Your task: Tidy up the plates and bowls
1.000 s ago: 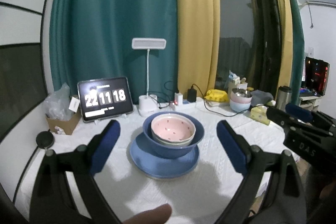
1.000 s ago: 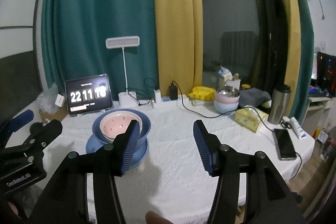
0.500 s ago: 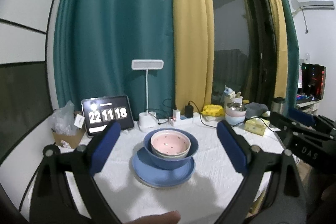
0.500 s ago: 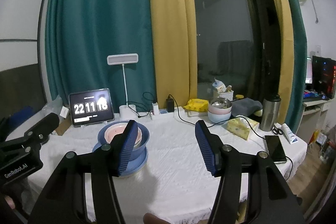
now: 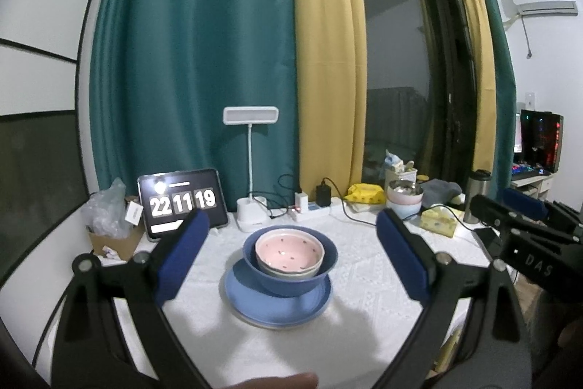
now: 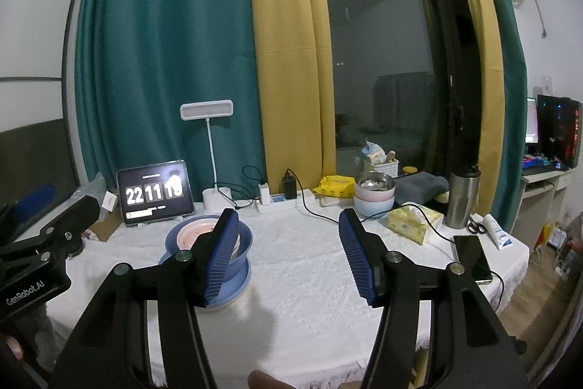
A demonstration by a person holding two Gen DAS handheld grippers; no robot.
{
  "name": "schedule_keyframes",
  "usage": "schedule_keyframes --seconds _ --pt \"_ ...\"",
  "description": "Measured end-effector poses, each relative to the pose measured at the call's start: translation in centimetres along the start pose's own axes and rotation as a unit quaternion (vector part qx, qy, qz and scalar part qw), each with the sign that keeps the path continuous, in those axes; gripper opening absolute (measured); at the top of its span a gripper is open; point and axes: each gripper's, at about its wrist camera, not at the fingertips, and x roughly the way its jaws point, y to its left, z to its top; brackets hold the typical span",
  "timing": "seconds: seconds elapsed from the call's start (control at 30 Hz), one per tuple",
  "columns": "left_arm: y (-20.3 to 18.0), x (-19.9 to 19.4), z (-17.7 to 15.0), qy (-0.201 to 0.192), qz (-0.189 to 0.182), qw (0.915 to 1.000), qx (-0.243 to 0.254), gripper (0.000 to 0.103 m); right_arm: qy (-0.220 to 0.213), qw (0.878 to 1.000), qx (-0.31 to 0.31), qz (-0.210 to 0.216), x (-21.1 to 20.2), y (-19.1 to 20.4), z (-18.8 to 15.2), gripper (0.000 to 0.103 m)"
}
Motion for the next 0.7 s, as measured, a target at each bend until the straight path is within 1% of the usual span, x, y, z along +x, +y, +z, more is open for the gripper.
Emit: schedule_keyframes --seconds 0.7 --pt "-0.7 0.44 -0.28 0.005 -0.002 1.0 0.001 0.094 0.003 1.0 -0.002 0.0 0.13 -0.02 -0.33 0.061"
